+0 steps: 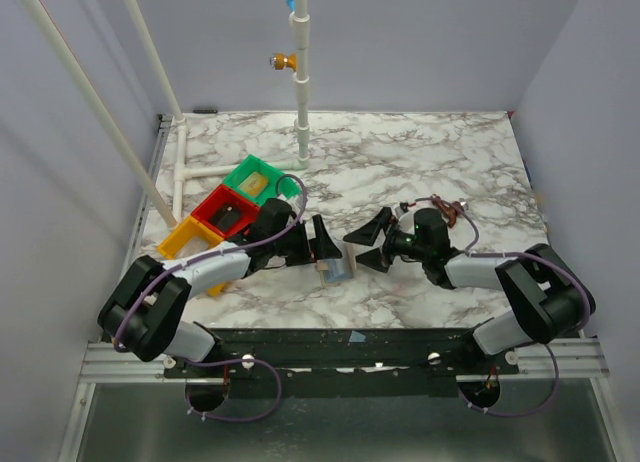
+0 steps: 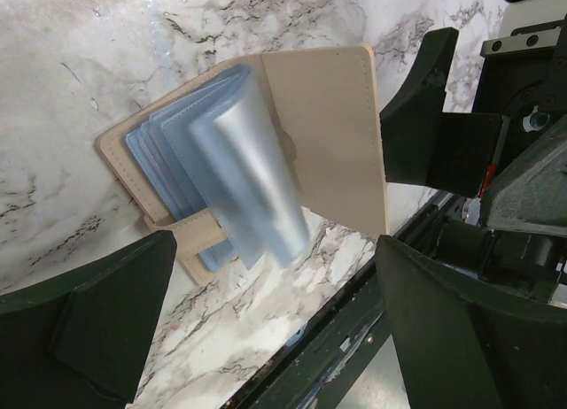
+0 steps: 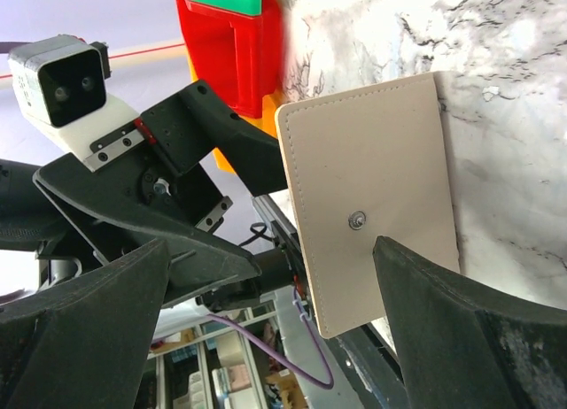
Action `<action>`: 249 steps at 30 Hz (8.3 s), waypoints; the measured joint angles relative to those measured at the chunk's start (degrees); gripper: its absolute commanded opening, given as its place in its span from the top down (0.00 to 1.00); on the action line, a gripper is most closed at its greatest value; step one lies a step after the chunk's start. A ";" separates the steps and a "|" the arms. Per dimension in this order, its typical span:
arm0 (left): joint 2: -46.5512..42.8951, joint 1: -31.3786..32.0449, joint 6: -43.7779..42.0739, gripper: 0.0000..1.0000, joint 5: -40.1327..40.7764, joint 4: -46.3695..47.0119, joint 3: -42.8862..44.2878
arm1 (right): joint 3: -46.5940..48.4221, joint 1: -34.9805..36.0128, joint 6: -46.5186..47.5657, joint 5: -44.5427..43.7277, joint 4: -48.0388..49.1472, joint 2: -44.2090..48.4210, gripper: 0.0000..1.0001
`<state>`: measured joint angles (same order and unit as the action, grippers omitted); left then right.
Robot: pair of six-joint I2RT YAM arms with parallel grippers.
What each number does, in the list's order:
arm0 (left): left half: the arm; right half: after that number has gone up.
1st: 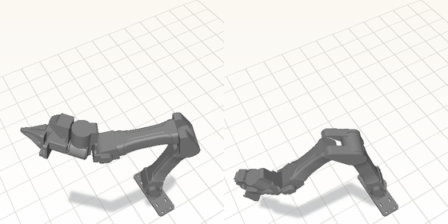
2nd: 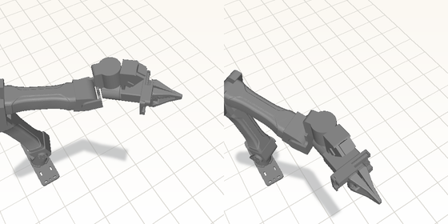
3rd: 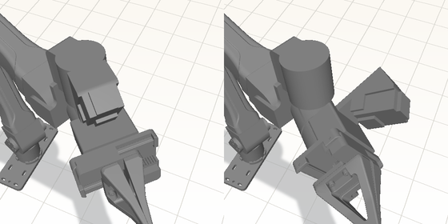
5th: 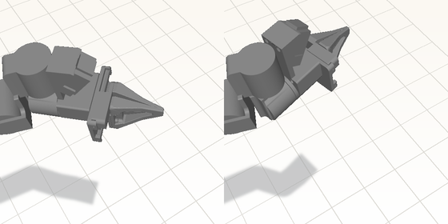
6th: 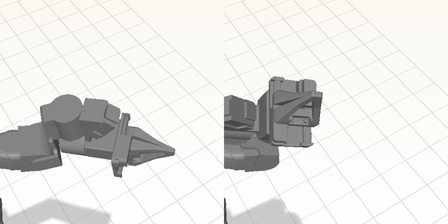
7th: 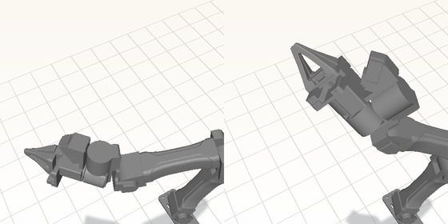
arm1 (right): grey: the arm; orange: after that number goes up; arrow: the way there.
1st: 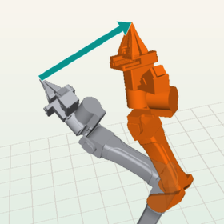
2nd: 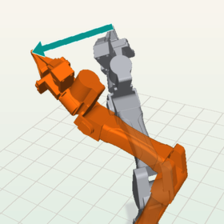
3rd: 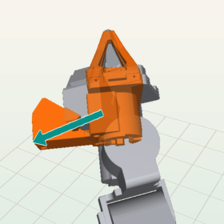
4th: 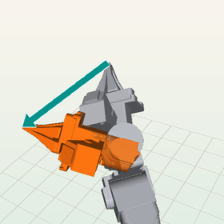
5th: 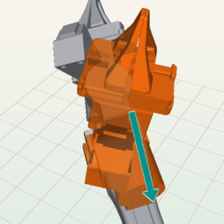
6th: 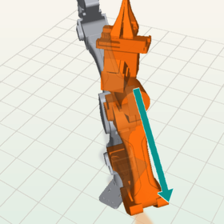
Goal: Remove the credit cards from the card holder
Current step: Close the card holder at the center of the board.
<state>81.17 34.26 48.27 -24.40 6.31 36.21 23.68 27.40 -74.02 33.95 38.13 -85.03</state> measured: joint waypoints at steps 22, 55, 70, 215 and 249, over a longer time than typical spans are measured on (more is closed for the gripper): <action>-9.44 0.00 -3.91 0.01 2.86 -9.03 -0.31 | 4.70 5.99 -0.52 -3.21 1.27 -7.72 0.00; 4.28 0.00 23.28 0.01 -1.40 35.45 -18.62 | 6.12 8.74 -3.21 -10.16 -0.48 -9.81 0.01; 4.46 0.00 32.24 0.01 3.23 48.85 -26.01 | 6.16 9.03 -3.78 -10.88 -0.28 -10.49 0.01; -1.64 8.28 39.04 0.01 29.92 38.56 -22.84 | 2.56 9.73 -6.01 -12.44 6.36 -10.97 0.01; -0.17 10.88 43.32 0.01 29.88 41.48 -26.77 | 0.55 9.75 -8.07 -12.04 9.90 -11.19 0.01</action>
<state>80.99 45.15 91.59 5.48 47.79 9.43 24.23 37.15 -82.08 21.91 48.03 -96.23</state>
